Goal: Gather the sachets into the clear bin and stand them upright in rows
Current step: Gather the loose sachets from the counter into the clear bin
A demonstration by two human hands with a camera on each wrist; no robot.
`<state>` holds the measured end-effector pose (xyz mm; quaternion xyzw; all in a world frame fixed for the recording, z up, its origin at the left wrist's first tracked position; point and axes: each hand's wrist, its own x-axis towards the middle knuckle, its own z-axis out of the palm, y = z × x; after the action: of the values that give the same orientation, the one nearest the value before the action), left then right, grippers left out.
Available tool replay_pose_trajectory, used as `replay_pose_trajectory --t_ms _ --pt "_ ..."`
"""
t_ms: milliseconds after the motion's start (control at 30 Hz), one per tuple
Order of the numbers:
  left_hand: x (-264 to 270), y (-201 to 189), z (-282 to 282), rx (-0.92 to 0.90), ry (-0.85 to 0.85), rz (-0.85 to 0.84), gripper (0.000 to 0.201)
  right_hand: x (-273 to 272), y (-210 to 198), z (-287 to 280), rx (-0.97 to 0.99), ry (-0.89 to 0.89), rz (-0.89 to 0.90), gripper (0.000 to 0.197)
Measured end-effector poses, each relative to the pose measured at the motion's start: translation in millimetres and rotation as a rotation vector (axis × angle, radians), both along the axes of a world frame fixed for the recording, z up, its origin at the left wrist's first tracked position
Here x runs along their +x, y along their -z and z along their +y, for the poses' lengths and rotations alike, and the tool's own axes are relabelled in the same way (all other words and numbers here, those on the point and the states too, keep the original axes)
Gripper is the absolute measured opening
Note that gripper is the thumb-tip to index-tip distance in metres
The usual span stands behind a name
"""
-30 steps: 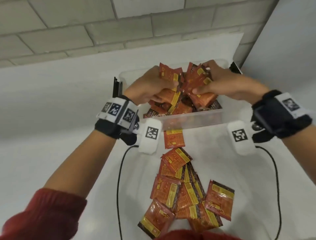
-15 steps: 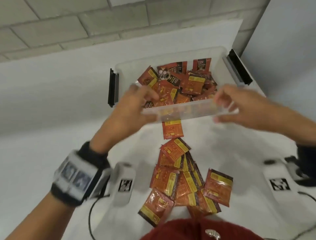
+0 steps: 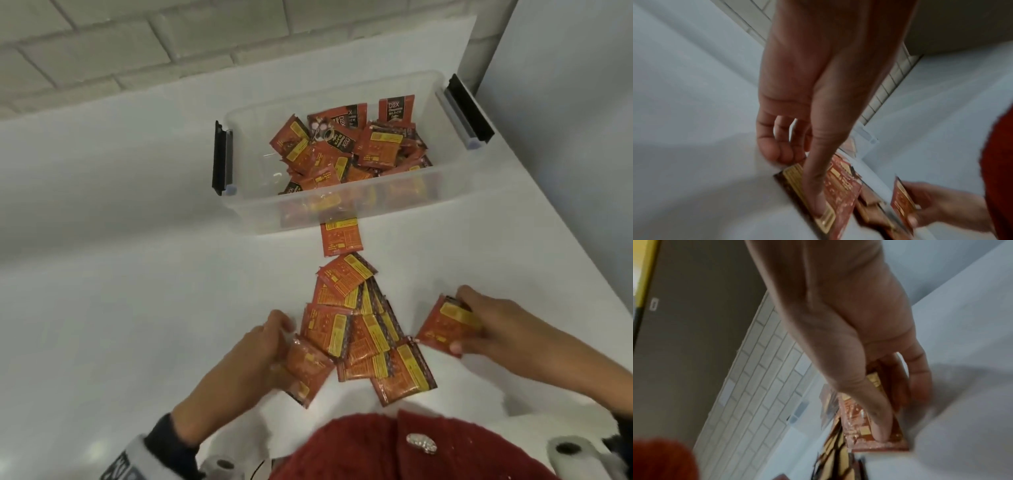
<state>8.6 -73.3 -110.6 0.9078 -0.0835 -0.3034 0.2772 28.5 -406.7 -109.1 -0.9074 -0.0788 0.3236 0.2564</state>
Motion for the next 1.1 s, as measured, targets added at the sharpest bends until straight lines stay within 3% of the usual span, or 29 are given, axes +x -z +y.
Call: replay_pose_trajectory --t_ms 67,133,167,233,300,367,433,500,567,633,733,833,900,967,1100 --pt "8.7 -2.7 11.1 -0.033 -0.016 0.044 0.045 -2.9 -12.1 -3.9 0.154 0.016 0.088 0.032" --pt "18.7 -10.6 19.0 -0.094 -0.001 0.014 0.057 -8.4 -23.2 1.2 0.259 -0.059 0.163 0.034" --pt "23.1 -14.7 21.0 -0.137 0.005 -0.011 0.064 -12.0 -25.7 6.8 0.281 -0.101 0.19 0.039" --pt "29.9 -21.1 18.1 -0.2 0.022 -0.024 0.053 -19.9 -21.2 18.1 0.257 -0.138 0.213 0.051" --pt "34.9 -21.7 7.5 -0.182 0.092 -0.042 0.042 -27.3 -9.7 27.9 0.129 -0.188 0.124 0.063" --pt "37.0 -14.7 -4.7 -0.083 0.164 -0.075 0.043 -33.1 -1.7 32.1 -0.021 -0.253 -0.037 0.068" --pt "35.1 -5.3 -15.3 0.035 0.197 -0.111 0.042 -34.1 -2.4 31.4 -0.06 -0.252 -0.144 0.057" --pt "33.6 -0.1 -19.8 0.075 0.184 -0.147 0.029 -33.2 -3.3 28.1 -0.041 -0.227 -0.196 0.047" --pt "35.5 -2.9 -18.1 -0.033 0.134 -0.119 0.015 -31.0 -1.8 26.9 0.018 -0.204 -0.198 0.044" --pt "42.2 -8.3 -12.7 -0.164 0.035 -0.062 0.013 -28.8 -1.9 29.0 0.135 -0.137 -0.158 0.046" --pt "56.2 -24.2 -7.4 -0.333 -0.135 0.029 0.028 -27.2 -3.9 36.3 0.217 -0.06 -0.042 0.065" --pt "75.4 -37.5 -10.8 -0.49 -0.213 0.124 0.046 -25.1 1.1 42.1 0.082 -0.132 -0.039 0.09" --pt "91.6 -40.1 -18.0 -0.441 -0.143 0.081 0.043 -22.5 3.2 44.8 0.005 -0.188 -0.09 0.084" --pt "105.6 -34.8 -27.5 -0.276 -0.005 -0.027 0.024 -19.2 2.9 45.3 0.008 -0.19 -0.092 0.066" --pt "109.6 -15.6 -37.5 -0.04 0.146 -0.079 0.014 -10.2 -0.2 35.8 0.143 -0.11 -0.034 0.045"
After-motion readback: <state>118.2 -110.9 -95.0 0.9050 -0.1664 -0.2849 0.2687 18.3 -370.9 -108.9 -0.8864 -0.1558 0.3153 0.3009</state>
